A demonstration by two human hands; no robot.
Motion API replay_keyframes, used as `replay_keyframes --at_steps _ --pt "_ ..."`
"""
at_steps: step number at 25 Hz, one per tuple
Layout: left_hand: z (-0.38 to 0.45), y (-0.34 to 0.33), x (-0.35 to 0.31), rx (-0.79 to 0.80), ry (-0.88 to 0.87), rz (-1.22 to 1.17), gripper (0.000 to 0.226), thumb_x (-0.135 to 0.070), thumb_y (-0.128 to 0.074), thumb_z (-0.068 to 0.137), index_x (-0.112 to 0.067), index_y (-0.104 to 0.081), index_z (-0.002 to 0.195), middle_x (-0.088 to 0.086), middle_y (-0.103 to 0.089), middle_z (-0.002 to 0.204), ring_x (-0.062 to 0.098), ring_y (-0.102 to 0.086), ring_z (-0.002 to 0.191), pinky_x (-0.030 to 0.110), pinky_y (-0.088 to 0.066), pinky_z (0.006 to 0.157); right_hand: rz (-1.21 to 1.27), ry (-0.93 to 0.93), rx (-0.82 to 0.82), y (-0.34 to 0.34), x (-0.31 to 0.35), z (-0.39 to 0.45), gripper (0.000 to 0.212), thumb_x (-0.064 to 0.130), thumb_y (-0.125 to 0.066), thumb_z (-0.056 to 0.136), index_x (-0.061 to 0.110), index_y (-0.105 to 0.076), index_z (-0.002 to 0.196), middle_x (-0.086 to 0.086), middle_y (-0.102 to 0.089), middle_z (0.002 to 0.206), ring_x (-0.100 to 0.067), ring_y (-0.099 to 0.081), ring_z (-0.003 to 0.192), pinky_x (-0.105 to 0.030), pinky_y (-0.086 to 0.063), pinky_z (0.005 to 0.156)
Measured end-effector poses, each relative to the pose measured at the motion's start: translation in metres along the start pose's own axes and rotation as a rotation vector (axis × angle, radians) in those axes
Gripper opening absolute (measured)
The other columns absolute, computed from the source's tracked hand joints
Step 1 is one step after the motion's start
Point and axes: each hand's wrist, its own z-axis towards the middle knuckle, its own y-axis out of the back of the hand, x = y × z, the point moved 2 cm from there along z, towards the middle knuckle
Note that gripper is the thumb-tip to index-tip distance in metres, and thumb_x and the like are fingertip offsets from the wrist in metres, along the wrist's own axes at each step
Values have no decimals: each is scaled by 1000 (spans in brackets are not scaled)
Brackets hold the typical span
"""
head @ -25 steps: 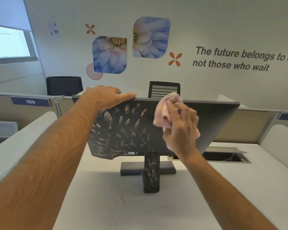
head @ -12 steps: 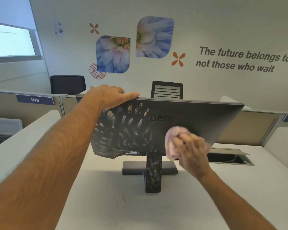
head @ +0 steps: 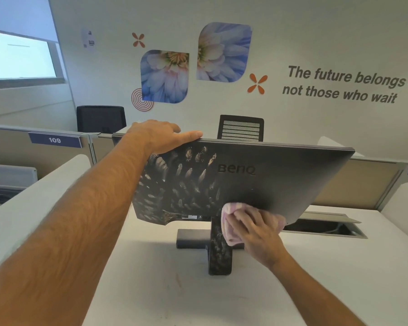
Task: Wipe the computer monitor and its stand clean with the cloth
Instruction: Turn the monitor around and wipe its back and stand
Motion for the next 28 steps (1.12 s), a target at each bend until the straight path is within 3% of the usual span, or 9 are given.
replay_keyframes --at_steps 3,7,12,15,20,22,26,28 --pt "-2 1 -1 -5 7 10 118 -103 1 53 -35 -55 132 1 -59 135 28 -53 121 54 -35 102 6 74 115 -7 6 -2 72 25 -87 67 21 -57 133 -5 -55 128 -31 -49 115 -47 -55 86" --pt "-2 2 -1 -9 11 9 120 -104 2 52 -35 -56 131 1 -59 135 28 -53 121 54 -35 102 53 -29 42 -2 13 9 77 27 -87 70 19 -55 140 -8 -55 136 -33 -53 120 -50 -53 93" --pt "-2 1 -1 7 -1 5 126 -105 5 46 -34 -56 130 0 -60 133 28 -54 121 57 -35 106 55 63 121 -3 27 14 75 25 -89 64 21 -56 131 -4 -56 125 -30 -54 110 -45 -56 85" --pt "-3 1 -1 1 -5 0 125 -106 5 46 -35 -56 130 0 -60 133 27 -54 120 56 -35 105 73 -22 21 3 26 16 70 27 -85 71 20 -59 135 -5 -57 132 -29 -53 118 -46 -55 90" --pt "-3 1 -1 8 1 -4 125 -106 5 47 -37 -55 132 -1 -58 136 28 -52 123 59 -33 108 58 0 100 1 26 11 74 26 -95 56 23 -64 123 -3 -63 118 -28 -52 106 -46 -59 79" --pt "-4 2 -1 3 12 13 121 -105 4 50 -37 -55 132 -1 -58 137 27 -52 124 58 -33 106 126 -53 37 7 21 5 78 23 -94 58 22 -61 129 -3 -61 125 -27 -49 112 -47 -57 82" --pt "-3 1 -2 3 9 26 119 -104 3 52 -37 -55 131 -1 -58 136 27 -52 123 57 -33 106 207 -300 -315 32 -8 7 78 14 -88 66 13 -53 136 -9 -49 132 -32 -48 117 -43 -45 91" --pt "-2 1 -1 -2 13 34 117 -103 3 54 -36 -55 132 -1 -58 136 27 -53 122 56 -35 106 200 -428 -367 38 -28 14 81 18 -90 68 10 -50 137 -14 -49 132 -35 -49 118 -43 -46 91"
